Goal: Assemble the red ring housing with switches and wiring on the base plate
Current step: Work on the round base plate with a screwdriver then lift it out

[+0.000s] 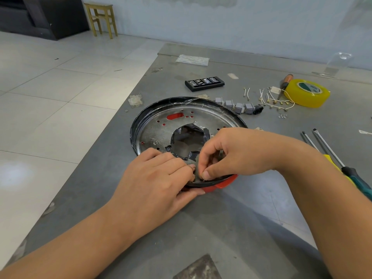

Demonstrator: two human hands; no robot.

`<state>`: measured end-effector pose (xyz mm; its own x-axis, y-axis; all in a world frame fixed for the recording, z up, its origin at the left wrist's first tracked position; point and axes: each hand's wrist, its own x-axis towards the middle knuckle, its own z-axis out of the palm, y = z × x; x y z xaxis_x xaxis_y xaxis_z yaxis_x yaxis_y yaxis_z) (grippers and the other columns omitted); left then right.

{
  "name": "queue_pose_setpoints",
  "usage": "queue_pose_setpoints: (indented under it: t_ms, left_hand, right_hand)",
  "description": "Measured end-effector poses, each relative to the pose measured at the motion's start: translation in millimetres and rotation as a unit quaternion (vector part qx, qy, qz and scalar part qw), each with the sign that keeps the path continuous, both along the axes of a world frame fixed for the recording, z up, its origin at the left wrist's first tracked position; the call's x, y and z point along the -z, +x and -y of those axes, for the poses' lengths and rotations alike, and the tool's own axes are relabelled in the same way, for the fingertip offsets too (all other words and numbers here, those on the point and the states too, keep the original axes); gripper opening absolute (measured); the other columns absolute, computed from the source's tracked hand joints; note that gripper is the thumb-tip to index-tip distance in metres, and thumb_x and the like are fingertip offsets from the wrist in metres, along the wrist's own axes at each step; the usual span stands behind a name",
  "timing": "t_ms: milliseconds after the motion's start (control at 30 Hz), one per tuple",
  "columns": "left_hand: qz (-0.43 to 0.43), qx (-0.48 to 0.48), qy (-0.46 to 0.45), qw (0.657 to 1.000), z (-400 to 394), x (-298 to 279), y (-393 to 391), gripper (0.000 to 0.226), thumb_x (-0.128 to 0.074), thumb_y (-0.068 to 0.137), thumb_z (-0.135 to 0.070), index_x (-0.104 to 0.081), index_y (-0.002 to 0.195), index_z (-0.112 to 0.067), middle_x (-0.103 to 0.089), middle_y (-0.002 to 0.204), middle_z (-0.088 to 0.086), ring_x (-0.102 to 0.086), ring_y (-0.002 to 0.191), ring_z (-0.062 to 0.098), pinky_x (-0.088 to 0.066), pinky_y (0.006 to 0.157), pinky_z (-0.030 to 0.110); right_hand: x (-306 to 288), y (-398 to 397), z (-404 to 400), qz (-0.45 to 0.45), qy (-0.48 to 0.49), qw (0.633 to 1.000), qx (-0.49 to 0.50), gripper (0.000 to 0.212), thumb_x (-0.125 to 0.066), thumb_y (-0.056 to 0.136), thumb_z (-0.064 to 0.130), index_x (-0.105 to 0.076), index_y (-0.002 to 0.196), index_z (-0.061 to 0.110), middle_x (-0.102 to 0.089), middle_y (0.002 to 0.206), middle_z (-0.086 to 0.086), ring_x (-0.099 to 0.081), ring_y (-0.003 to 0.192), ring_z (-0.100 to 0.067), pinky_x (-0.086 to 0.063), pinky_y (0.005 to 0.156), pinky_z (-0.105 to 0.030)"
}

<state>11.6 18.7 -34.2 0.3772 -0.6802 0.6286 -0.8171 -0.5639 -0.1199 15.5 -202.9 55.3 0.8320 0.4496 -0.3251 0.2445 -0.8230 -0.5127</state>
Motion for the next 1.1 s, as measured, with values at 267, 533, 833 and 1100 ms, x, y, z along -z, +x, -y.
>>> queue_pose_setpoints:
  t_ms: [267,533,833,1100]
  left_hand:
    - [-0.005,-0.002,0.011,1.000,-1,3,1,0.047,-0.056,0.101,-0.058,-0.072,0.083,-0.018,-0.071,0.082,-0.004,-0.070,0.078,0.022,-0.054,0.068,0.044]
    - [-0.004,-0.001,0.005,1.000,0,4,2,0.048,-0.055,0.101,-0.059,-0.070,0.081,-0.018,-0.070,0.081,-0.004,-0.069,0.075,0.023,-0.053,0.066,0.044]
    - [-0.010,0.001,-0.002,1.000,0,2,-1,0.046,-0.058,0.099,-0.057,-0.069,0.079,-0.018,-0.069,0.079,-0.005,-0.068,0.074,0.022,-0.053,0.066,0.043]
    - [-0.009,-0.006,-0.001,1.000,0,3,-2,0.045,-0.057,0.100,-0.057,-0.072,0.085,-0.018,-0.069,0.080,-0.005,-0.069,0.075,0.022,-0.052,0.067,0.042]
  right_hand:
    - [2,-1,-3,0.005,-0.006,1.000,0.003,0.007,-0.077,0.089,0.030,-0.076,0.084,0.035,-0.068,0.072,0.029,-0.062,0.070,0.009,-0.042,0.065,-0.005]
    - [0,6,-7,-0.030,-0.029,0.999,0.016,0.005,-0.079,0.087,0.032,-0.075,0.084,0.033,-0.068,0.071,0.025,-0.060,0.065,0.008,-0.044,0.057,-0.008]
    - [-8,17,-15,-0.080,-0.072,0.994,0.029,0.007,-0.084,0.082,0.034,-0.077,0.082,0.034,-0.070,0.073,0.026,-0.061,0.068,0.012,-0.041,0.073,-0.019]
    - [-5,10,-6,-0.043,-0.024,0.999,0.010,0.008,-0.083,0.084,0.033,-0.075,0.087,0.033,-0.073,0.080,0.017,-0.064,0.071,0.005,-0.047,0.066,-0.010]
